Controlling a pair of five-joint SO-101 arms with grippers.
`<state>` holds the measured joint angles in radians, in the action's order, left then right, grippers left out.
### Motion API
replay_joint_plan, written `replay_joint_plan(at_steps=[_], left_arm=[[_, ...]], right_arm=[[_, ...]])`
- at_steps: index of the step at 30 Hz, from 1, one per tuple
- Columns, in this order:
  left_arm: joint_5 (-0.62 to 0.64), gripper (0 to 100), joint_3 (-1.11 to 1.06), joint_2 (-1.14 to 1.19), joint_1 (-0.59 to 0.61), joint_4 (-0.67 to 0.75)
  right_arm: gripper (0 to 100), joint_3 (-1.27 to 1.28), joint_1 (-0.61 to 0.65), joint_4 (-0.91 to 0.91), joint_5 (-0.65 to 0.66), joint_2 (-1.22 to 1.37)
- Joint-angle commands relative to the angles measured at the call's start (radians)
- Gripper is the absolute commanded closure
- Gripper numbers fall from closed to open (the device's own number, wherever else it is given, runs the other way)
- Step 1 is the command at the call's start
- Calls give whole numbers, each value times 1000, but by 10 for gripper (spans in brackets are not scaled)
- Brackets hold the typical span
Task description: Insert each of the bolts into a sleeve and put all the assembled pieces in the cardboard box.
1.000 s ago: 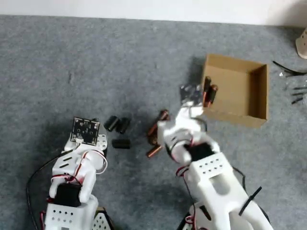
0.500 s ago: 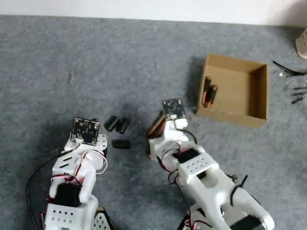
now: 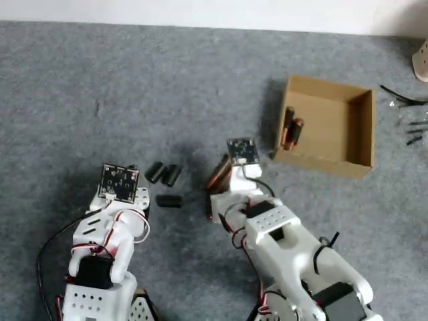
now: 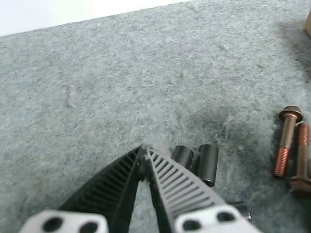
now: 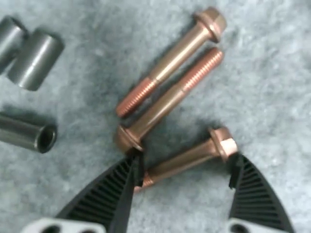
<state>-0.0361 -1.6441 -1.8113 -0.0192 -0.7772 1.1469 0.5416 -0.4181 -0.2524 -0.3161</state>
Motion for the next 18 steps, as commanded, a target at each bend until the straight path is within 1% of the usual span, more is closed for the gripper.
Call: replay_joint_plan(at_steps=[1,3,8,10,18], left_arm=[[8,993,7,-15,-8,35],[8,993,7,-15,-10,35],[8,993,7,-15,-10,35],[8,993,7,-15,-12,35],[8,993,7,-15,-12,35]], right_arm=[[734,-42,-59,-50,-8,42],[766,-64,-91,-73,-8,65],[939,-117,-113,-104,-2,113],[985,-122,-113,-104,-2,114],[994,-120,-113,-105,0,108]])
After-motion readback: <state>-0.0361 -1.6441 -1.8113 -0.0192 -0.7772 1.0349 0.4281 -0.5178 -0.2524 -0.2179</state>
